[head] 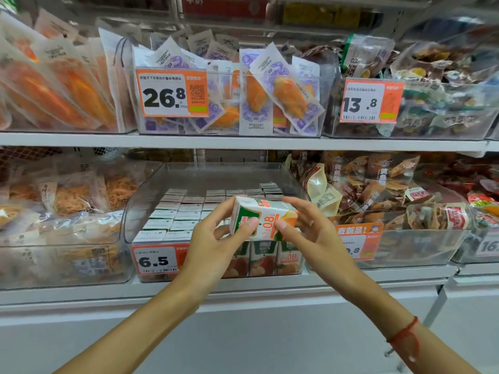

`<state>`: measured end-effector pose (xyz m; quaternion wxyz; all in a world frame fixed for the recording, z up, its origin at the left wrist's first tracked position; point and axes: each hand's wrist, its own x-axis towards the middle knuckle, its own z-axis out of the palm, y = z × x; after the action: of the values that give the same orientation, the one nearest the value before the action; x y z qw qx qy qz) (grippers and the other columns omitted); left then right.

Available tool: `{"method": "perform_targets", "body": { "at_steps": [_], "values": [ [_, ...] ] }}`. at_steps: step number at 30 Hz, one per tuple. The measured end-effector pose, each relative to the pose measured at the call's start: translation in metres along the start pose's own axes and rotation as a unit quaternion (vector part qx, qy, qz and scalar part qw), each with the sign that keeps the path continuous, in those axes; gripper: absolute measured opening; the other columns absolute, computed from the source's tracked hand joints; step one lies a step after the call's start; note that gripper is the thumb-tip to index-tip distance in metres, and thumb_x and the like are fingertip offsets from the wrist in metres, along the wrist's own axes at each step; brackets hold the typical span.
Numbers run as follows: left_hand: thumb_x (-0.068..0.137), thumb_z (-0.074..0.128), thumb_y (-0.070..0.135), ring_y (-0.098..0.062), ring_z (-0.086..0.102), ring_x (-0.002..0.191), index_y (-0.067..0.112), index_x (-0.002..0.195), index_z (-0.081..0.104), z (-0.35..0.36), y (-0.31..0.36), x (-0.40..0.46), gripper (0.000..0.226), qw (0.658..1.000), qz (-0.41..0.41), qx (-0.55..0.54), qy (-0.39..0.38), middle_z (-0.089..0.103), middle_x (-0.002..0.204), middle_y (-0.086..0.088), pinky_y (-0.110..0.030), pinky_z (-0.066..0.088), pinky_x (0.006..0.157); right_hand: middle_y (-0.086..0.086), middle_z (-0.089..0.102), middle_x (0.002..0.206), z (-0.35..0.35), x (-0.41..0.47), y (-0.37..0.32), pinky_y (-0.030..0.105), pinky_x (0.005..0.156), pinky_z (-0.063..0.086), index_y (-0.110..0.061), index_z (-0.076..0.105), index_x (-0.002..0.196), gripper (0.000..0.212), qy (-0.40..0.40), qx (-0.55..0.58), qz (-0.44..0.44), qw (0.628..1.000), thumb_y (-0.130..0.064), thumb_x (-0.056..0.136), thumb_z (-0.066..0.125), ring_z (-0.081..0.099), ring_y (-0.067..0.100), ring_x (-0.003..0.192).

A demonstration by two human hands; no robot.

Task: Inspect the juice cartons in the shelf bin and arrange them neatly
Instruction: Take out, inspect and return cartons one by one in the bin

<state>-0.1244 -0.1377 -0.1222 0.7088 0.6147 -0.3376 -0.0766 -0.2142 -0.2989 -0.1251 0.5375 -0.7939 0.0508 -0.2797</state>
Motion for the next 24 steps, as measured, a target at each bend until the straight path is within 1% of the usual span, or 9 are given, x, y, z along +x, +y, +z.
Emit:
{"method": "perform_targets", "body": {
  "at_steps": [2,4,8,12,15,17,19,22,24],
  "values": [
    [0.086,0.070,0.024,0.006,0.065,0.094,0.044,0.113,0.060,0.007,-0.004,0.011,0.035,0.999,0.003,0.003,0.038,0.070,0.101,0.028,-0.004,0.048,0.062,-0.028,0.056,0.121,-0.013,0.008,0.009,0.017,0.092,0.043,-0.044,0.045,0.126,0.044,0.050,-0.185,-0.049,0.980,-0.052,0.084,0.059,0.047,-0.015,0.110],
    [0.088,0.069,0.023,0.012,0.063,0.088,0.043,0.106,0.059,0.018,-0.010,0.026,0.029,0.998,0.002,-0.007,0.070,0.067,0.094,0.030,-0.001,0.044,0.058,-0.009,0.053,0.132,-0.028,0.013,0.024,0.021,0.100,0.030,-0.028,0.044,0.138,0.049,0.111,-0.345,-0.089,0.928,-0.036,0.092,0.061,0.040,0.002,0.123],
    [0.091,0.068,0.021,0.010,0.058,0.090,0.029,0.117,0.052,0.042,-0.027,0.059,0.032,0.995,0.007,0.013,0.101,0.056,0.102,0.023,-0.004,0.044,0.068,0.004,0.037,0.154,-0.037,0.011,0.055,0.031,0.119,0.010,-0.013,0.036,0.148,0.056,0.090,-0.495,-0.084,0.860,-0.035,0.099,0.051,0.024,0.021,0.146],
    [0.091,0.068,0.018,-0.012,0.059,0.104,0.026,0.117,0.048,0.058,-0.046,0.081,0.034,0.995,-0.028,0.077,0.053,0.057,0.108,0.012,-0.024,0.052,0.083,0.007,0.045,0.148,-0.035,0.013,0.067,0.041,0.119,0.018,-0.010,0.043,0.144,0.054,0.115,-0.505,-0.109,0.848,-0.032,0.097,0.056,0.034,0.025,0.142],
    [0.088,0.072,0.014,-0.004,0.059,0.093,0.024,0.113,0.051,0.054,-0.051,0.088,0.034,0.991,-0.028,0.130,0.025,0.057,0.101,0.011,-0.009,0.051,0.064,0.006,0.048,0.147,-0.035,0.016,0.069,0.041,0.118,0.019,-0.010,0.044,0.143,0.054,0.125,-0.504,-0.114,0.847,-0.031,0.096,0.058,0.036,0.025,0.141],
    [0.086,0.073,0.012,-0.001,0.057,0.093,0.023,0.112,0.056,0.045,-0.047,0.094,0.033,0.983,-0.001,0.184,-0.026,0.059,0.100,0.013,-0.006,0.050,0.066,0.006,0.047,0.147,-0.035,0.016,0.071,0.040,0.118,0.018,-0.011,0.044,0.143,0.054,0.126,-0.503,-0.117,0.847,-0.031,0.096,0.057,0.036,0.025,0.141],
    [0.085,0.074,0.011,-0.005,0.059,0.100,0.021,0.114,0.060,0.037,-0.037,0.101,0.034,0.964,0.012,0.245,-0.103,0.064,0.108,0.008,-0.013,0.052,0.078,0.005,0.046,0.148,-0.036,0.016,0.072,0.039,0.119,0.016,-0.011,0.043,0.144,0.053,0.121,-0.501,-0.119,0.848,-0.032,0.097,0.055,0.033,0.024,0.142],
    [0.084,0.076,0.016,-0.016,0.060,0.108,0.021,0.123,0.061,0.039,-0.023,0.115,0.042,0.926,0.002,0.336,-0.175,0.063,0.117,0.003,-0.037,0.053,0.091,0.005,0.047,0.147,-0.037,0.015,0.072,0.038,0.119,0.016,-0.011,0.043,0.144,0.053,0.120,-0.500,-0.119,0.850,-0.036,0.097,0.048,0.034,0.024,0.142],
    [0.084,0.075,0.024,-0.016,0.054,0.112,0.024,0.130,0.060,0.047,-0.018,0.125,0.048,0.880,0.012,0.426,-0.210,0.058,0.116,0.004,-0.033,0.045,0.091,0.005,0.046,0.148,-0.037,0.015,0.071,0.038,0.119,0.015,-0.012,0.042,0.145,0.054,0.116,-0.501,-0.117,0.850,-0.038,0.097,0.045,0.033,0.023,0.142]
  ]
}}
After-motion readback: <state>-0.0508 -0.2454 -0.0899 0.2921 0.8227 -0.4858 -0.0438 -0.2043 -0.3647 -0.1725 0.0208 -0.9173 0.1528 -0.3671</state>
